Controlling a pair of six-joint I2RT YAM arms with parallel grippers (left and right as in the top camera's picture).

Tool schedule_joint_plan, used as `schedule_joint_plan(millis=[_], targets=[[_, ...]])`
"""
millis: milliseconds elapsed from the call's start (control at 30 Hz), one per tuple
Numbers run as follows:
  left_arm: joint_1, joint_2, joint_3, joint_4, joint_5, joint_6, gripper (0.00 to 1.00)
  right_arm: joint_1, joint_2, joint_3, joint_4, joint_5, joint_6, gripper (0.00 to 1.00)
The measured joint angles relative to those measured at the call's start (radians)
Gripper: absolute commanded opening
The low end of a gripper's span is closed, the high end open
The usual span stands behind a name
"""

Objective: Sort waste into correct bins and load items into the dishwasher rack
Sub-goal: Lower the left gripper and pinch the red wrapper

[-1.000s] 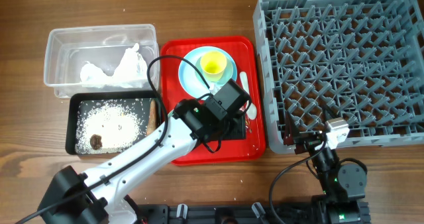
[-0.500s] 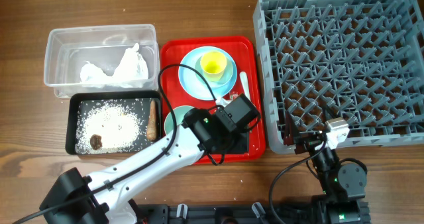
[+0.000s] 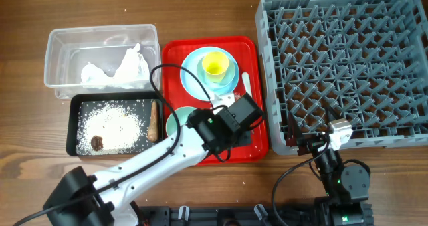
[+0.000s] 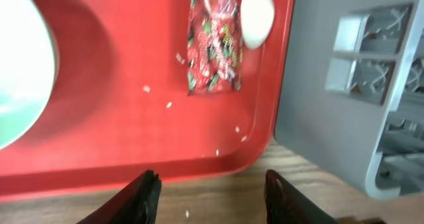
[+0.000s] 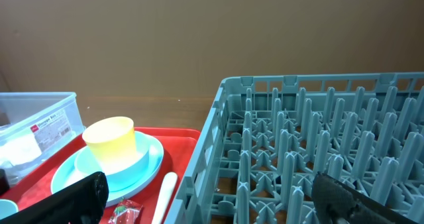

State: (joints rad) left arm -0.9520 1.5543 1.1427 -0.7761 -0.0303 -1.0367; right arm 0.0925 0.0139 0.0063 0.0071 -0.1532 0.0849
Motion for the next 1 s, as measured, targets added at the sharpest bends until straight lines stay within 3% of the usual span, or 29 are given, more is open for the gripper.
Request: schedule_joint_plan(millis=[233,367,567,1000], targets=[[0.003,0.127,0.0,0.112,-0.063,-0.002,0.6,0.0,0.0,0.0,0.0,0.0,0.0,1.0],[0.059,0.183,0.0,0.149,-0.098,-0.002,0.71,0.0,0.0,0.0,0.0,0.0,0.0,1.0],[0.13,0.201,0.0,0.286,-0.114,0.064,0.68,0.0,0.0,0.0,0.0,0.0,0.0,1.0],[0.129,0.301,0.0,0.314,-0.116,0.097,0.65,0.0,0.0,0.0,0.0,0.0,0.0,1.0]])
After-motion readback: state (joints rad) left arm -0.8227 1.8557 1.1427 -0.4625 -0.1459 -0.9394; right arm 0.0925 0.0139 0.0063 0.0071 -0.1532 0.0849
